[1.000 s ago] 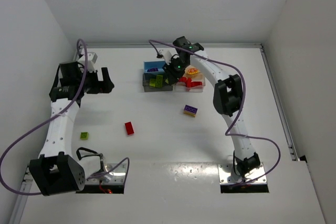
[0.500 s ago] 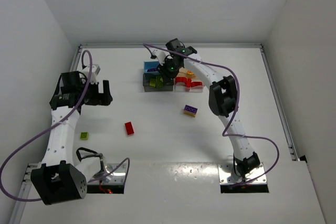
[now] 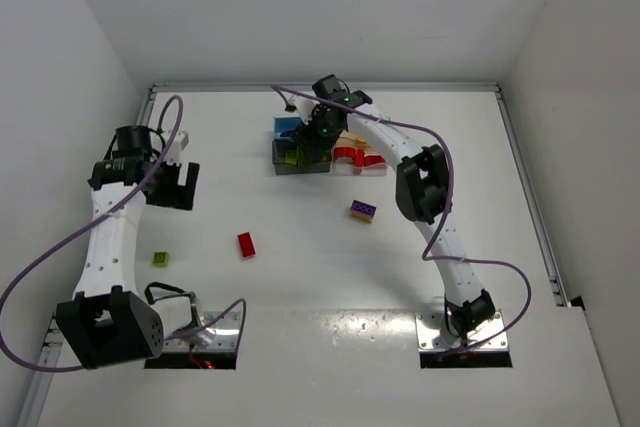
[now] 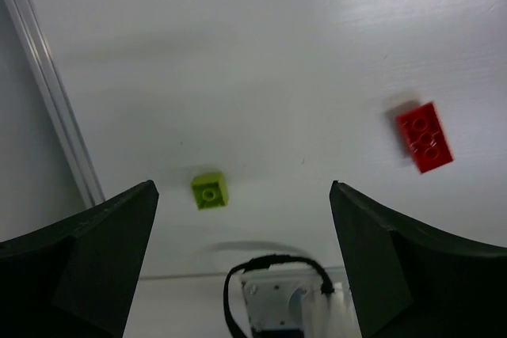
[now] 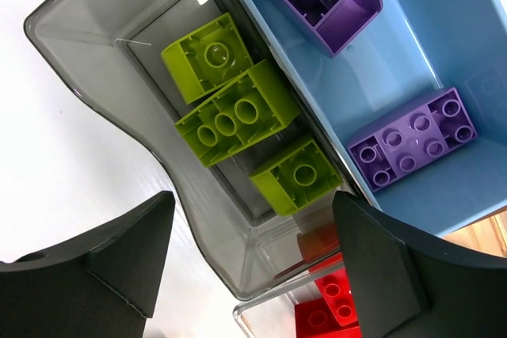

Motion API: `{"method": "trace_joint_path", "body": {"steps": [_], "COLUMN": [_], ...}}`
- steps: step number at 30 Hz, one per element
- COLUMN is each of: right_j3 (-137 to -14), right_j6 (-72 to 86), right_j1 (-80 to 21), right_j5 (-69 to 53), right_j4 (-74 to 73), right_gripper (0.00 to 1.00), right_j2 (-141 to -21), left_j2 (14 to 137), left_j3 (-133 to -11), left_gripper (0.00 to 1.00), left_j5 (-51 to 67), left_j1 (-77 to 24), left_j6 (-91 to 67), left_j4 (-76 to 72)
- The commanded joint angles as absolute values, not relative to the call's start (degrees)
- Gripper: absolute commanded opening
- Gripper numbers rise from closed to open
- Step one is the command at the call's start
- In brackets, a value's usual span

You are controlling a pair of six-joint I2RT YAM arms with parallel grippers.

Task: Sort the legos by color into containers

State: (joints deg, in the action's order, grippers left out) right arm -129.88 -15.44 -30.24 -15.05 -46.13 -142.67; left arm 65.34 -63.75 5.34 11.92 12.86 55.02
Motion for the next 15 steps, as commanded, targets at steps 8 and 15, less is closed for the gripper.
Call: {"method": "trace_joint_path", "body": {"steps": [8,15], "right_j3": [-132.1,-132.6], "right_j6": [-13.4,-12.0], "right_j1": [-29.1,-28.0], "right_j5": [-15.1,-15.7], "right_j4": [-48.1,-49.3], "right_gripper": [0.82,0.85], "right_j2": [-133.6,-131.3], "left_j2": [66.9,71.2], "left_j3": [-58.6,-53.3], "left_gripper": [0.93,0.93], "left_j5": [-5.4,-7.8], "left_j1": [14.9,19.9], "left_j6": [16.6,16.6], "left_j4": [68.0,63.0]}}
